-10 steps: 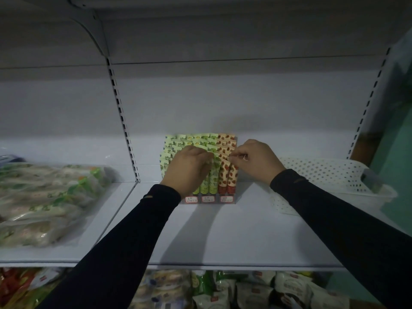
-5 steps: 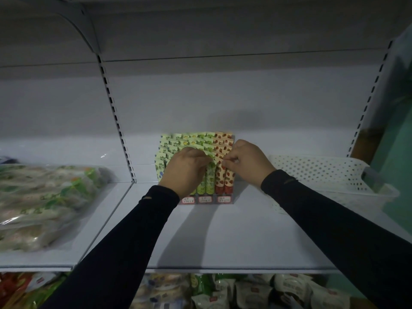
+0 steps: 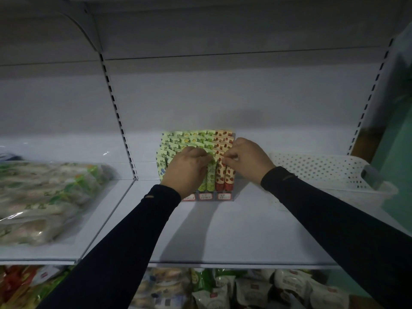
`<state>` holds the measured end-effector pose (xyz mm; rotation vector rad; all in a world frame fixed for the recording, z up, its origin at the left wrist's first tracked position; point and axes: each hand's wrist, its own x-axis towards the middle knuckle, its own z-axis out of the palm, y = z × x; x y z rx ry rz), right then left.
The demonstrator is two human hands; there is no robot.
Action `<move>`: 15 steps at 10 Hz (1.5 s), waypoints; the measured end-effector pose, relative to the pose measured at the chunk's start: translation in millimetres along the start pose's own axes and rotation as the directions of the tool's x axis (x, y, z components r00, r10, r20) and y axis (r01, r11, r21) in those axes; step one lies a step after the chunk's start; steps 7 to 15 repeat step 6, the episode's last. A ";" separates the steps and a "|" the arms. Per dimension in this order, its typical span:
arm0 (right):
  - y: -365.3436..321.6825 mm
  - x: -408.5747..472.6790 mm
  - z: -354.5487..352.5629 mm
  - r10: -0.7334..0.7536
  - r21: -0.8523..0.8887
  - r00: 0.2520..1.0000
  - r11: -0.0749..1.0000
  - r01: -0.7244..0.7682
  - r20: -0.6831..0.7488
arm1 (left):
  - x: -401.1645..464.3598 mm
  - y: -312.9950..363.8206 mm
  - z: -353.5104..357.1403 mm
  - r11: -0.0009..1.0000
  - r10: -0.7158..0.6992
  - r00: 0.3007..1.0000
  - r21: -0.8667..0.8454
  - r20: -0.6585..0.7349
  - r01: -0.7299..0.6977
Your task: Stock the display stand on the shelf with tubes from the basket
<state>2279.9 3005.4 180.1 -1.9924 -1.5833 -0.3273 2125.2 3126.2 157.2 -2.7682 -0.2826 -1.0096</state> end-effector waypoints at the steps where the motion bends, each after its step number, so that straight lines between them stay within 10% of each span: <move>1: -0.5 -2.4 1.2 0.022 0.020 0.999 1.000 -0.021 -0.029 | -0.3 1.1 -0.4 1.000 -0.018 1.000 0.011 0.003 0.017; 15: 1.5 -7.5 -4.8 0.074 0.141 0.994 0.988 -0.063 -0.077 | -11.6 -10.6 -13.5 0.979 -0.195 0.980 -0.074 -0.042 0.192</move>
